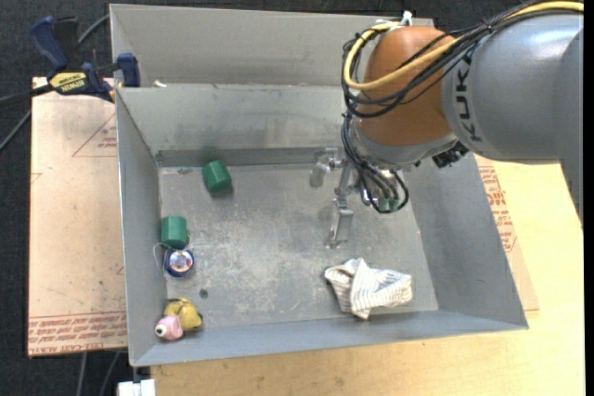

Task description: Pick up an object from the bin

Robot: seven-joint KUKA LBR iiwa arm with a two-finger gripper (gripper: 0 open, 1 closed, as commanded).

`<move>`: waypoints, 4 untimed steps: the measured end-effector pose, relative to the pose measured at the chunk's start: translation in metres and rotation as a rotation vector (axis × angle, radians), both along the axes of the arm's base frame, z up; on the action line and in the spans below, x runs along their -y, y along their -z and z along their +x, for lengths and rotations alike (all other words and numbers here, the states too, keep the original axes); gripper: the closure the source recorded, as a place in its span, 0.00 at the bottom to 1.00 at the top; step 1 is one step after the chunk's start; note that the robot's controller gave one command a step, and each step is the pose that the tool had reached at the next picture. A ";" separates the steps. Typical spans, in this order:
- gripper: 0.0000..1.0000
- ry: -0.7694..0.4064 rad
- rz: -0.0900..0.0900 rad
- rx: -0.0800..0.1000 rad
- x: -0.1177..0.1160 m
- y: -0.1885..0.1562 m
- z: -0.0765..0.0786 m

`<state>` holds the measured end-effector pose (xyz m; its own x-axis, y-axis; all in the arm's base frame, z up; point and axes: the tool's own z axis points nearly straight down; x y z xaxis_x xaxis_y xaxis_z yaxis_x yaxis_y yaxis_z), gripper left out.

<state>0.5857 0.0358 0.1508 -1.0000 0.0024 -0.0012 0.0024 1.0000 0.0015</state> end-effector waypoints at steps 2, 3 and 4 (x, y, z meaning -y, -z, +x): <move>0.00 -0.115 0.000 0.003 0.045 0.061 -0.034; 0.00 -0.463 0.001 0.002 0.067 0.065 -0.035; 0.00 -0.495 -0.006 0.029 0.071 0.078 -0.095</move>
Offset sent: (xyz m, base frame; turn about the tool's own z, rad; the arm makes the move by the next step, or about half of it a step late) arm -0.0398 -0.0539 -0.0711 -0.1308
